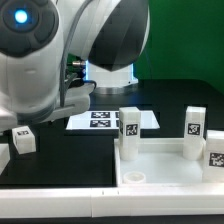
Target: Assemble square table
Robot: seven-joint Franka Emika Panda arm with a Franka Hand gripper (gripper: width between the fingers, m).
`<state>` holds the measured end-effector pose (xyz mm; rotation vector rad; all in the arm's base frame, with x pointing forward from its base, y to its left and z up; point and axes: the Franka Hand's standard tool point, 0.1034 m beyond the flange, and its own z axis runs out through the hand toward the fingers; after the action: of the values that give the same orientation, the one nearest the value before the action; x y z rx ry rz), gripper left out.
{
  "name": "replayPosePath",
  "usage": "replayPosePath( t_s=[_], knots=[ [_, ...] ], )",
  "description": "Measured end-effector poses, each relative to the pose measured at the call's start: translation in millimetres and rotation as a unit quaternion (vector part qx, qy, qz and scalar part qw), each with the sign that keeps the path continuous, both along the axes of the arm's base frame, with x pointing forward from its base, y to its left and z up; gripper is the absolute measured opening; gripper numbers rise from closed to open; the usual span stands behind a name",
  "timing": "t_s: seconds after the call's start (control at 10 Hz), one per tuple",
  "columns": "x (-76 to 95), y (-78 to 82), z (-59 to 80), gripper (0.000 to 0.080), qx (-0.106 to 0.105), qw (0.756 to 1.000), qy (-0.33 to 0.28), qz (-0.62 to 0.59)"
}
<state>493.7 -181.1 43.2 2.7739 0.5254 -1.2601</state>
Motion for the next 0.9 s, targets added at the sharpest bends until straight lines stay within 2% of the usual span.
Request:
replayPosePath(
  t_s=[0.3,0.4,0.5,0.6,0.9],
  knots=[
    [0.0,-0.5,0.8,0.0649,-0.003,1.0,0.0,-0.003],
    [-2.7,-2.2,-1.3,0.0649,-0.039,0.999,0.001,-0.017],
    [-4.2,-0.8,-3.9,0.0649,-0.059,0.998,0.001,-0.029],
    [-5.0,-0.8,-4.6,0.0649,-0.068,0.997,0.001,-0.037],
    [-5.2,-1.8,-4.7,0.0649,-0.066,0.997,0.001,-0.037]
  ],
)
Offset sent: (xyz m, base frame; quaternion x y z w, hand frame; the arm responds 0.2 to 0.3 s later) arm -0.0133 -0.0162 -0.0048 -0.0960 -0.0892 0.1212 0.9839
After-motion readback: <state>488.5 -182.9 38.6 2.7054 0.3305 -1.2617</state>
